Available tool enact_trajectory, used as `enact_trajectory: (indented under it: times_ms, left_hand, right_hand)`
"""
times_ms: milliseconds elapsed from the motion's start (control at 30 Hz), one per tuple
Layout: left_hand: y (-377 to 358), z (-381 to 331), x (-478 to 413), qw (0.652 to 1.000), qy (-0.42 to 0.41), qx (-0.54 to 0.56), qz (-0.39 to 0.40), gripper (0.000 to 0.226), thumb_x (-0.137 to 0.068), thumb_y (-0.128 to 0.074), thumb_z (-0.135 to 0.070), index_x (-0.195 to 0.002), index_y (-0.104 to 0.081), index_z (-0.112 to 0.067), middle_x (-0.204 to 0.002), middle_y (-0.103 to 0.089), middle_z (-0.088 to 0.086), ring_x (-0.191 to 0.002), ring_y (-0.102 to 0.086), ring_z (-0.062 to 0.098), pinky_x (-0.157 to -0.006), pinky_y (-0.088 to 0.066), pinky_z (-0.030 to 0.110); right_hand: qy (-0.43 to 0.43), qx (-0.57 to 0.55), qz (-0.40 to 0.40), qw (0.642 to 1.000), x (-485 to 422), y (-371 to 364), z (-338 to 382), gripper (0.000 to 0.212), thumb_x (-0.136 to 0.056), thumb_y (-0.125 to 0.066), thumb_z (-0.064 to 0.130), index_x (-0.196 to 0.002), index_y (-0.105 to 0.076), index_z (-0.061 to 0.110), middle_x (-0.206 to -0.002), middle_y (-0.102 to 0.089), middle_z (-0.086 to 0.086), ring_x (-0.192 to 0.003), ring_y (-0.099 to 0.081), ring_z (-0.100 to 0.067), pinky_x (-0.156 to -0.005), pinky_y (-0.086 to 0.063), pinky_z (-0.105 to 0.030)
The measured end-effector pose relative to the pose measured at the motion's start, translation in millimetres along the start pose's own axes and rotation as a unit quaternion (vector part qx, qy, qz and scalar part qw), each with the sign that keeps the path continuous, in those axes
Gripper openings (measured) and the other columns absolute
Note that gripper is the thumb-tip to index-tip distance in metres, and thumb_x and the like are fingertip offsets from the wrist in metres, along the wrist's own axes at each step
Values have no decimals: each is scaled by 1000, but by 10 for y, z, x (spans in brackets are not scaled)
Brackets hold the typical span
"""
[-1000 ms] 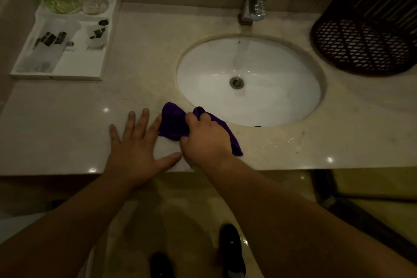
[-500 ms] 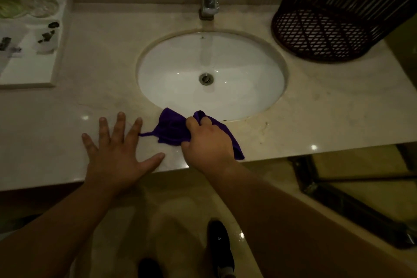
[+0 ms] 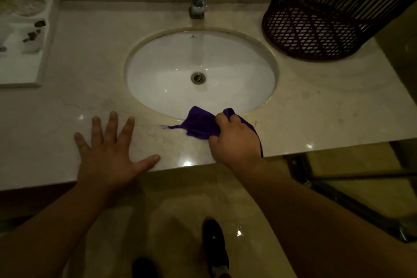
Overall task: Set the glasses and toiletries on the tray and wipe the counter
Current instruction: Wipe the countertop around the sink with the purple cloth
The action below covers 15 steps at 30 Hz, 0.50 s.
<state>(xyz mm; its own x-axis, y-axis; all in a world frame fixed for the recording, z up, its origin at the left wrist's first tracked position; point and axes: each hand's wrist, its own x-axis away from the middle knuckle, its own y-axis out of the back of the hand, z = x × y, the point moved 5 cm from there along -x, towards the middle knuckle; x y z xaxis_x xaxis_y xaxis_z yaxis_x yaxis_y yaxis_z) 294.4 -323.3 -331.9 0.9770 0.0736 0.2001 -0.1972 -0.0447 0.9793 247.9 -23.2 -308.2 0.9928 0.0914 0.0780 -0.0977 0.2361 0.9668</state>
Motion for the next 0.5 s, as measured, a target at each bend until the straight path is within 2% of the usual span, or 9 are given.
enact_trajectory:
  times_ms: [200,300,500]
  left_hand:
    - [29,-46,-2,1000,-10,11,11,115,-67,-18,-103,-158,11,-39,-167,19,3,-151,20,34,-115,7,69]
    - [88,-388,19,996,-86,6,6,115,-69,-21,-102,-160,-1,-35,-168,10,4,-152,15,32,-115,3,71]
    - [99,-1178,-90,988,-150,25,-13,114,-71,-24,-101,-160,-3,-33,-169,9,5,-153,13,32,-113,-1,73]
  right_hand:
    - [-20,7,6,1000,-6,60,-174,32,-89,-51,37,-117,-48,23,-98,-57,-6,-71,-52,-21,-51,-37,-30]
    - [-27,4,8,1000,-23,75,-231,33,-89,-49,38,-118,-48,23,-99,-56,-6,-71,-52,-20,-51,-38,-30]
    - [-37,9,-1,999,-44,105,-448,31,-90,-51,40,-117,-47,25,-98,-56,-5,-69,-51,-19,-50,-40,-30]
